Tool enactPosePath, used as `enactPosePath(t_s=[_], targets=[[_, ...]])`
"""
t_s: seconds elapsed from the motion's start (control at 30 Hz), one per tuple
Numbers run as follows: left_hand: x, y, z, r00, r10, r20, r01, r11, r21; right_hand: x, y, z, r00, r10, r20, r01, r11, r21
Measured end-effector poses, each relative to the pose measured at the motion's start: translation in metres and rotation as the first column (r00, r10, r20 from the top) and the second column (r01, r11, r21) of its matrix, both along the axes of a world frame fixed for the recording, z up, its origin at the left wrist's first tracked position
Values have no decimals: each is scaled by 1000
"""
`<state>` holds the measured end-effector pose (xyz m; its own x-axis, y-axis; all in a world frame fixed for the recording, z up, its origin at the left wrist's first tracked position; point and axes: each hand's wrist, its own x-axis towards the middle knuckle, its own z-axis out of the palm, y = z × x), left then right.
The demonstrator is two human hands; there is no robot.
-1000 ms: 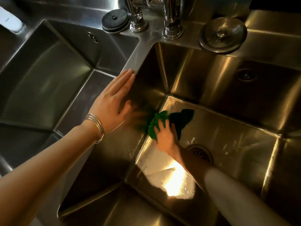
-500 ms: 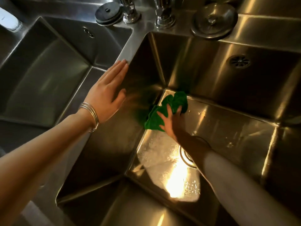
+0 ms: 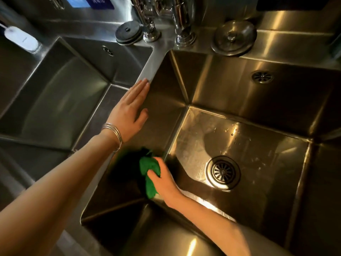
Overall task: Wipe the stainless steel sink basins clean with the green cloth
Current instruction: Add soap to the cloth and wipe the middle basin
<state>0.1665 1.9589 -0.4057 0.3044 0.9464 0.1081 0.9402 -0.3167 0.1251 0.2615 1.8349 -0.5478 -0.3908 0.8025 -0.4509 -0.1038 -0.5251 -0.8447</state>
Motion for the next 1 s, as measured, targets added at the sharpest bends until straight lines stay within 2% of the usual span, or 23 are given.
enactPosePath(t_s=[0.07,0.13,0.23,0.3,0.4,0.5,0.53,0.57,0.63,0.7,0.87,0.93,1.0], targets=[[0,1,-1,1000,-25,9,25,1000,10,-7,37,25,986,-157,-55,159,987,29],[0,3,-1,999,-33,23,33,999,6,0,96,29,958,-288,-15,288,957,32],[0,1,-2,1000,-18,9,18,1000,10,21,157,7,924,-376,68,372,926,63],[0,0,-3,1000,-6,5,6,1000,9,22,157,-14,907,-395,146,392,919,47],[1,1,-3,1000,-5,14,5,1000,5,-1,92,-37,935,-242,260,253,968,-9],[-1,1,-4,1000,-28,0,28,1000,-2,-13,4,-44,929,132,345,-111,991,-80],[-1,1,-4,1000,-25,-18,25,1000,-4,-14,-15,-40,907,245,342,-232,970,-79],[-1,1,-4,999,-21,-33,21,1000,-4,-14,-24,-35,903,298,311,-285,955,-86],[-3,1,-5,999,-15,-45,14,1000,-9,-12,-13,-23,941,243,236,-223,969,-109],[-3,2,-4,999,-10,-33,10,1000,-4,-6,22,-13,967,97,235,-81,994,-75],[-1,3,-5,1000,-2,-21,2,1000,7,25,140,-11,945,-206,255,185,977,103],[0,2,-4,1000,5,-18,-5,1000,7,23,149,-22,917,-274,290,248,961,125],[0,1,-4,1000,10,-6,-10,1000,-3,12,124,-37,906,-265,330,244,964,106]])
